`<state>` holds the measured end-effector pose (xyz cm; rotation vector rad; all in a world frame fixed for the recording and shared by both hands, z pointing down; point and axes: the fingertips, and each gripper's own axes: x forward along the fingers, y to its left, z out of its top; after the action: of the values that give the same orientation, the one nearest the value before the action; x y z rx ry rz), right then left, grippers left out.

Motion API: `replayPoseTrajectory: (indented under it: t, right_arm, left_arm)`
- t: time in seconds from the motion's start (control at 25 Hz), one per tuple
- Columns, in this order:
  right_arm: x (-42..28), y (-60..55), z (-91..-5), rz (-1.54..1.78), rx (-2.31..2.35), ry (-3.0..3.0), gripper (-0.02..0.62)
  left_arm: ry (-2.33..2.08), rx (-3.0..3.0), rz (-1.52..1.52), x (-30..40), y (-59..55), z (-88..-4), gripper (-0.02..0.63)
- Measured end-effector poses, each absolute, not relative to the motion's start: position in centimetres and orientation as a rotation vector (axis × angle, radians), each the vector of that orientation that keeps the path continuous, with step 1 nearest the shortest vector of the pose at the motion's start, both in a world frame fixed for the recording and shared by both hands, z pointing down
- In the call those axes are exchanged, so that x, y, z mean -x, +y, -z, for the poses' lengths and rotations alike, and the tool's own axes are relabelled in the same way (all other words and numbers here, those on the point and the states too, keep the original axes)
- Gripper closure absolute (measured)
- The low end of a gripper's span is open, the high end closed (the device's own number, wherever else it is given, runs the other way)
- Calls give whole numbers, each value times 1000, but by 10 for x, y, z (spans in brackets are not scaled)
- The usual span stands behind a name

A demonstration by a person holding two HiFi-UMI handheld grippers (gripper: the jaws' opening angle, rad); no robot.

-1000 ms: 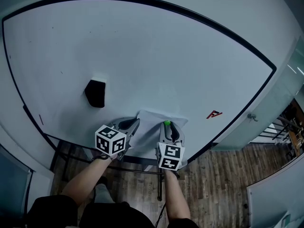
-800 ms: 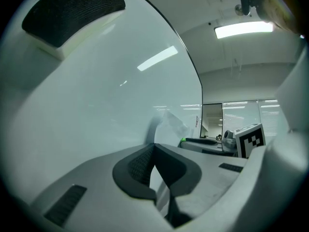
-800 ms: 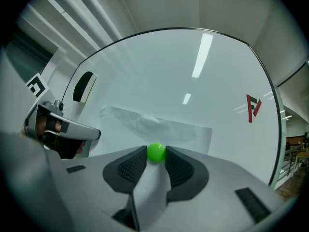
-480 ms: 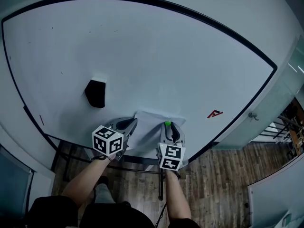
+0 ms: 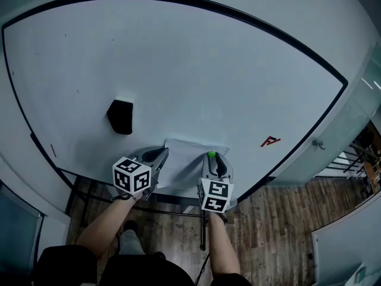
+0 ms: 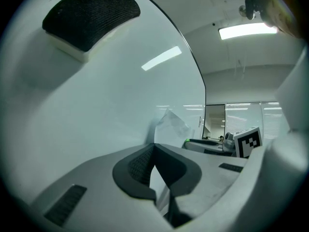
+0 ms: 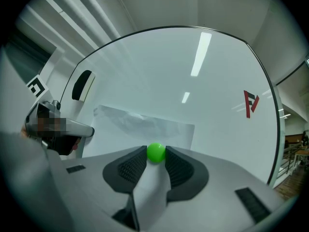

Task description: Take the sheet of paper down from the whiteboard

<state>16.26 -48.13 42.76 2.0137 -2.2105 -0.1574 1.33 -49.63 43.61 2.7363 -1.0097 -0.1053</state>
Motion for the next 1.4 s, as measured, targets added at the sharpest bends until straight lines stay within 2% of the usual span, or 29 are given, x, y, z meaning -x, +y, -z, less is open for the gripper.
replayPoseTrajectory:
  t: [1.4]
  right_arm:
    - [-179, -480, -431, 70, -2074, -2218, 463]
  left_arm:
    - [-1096, -2664, 65, 18, -493, -459, 588]
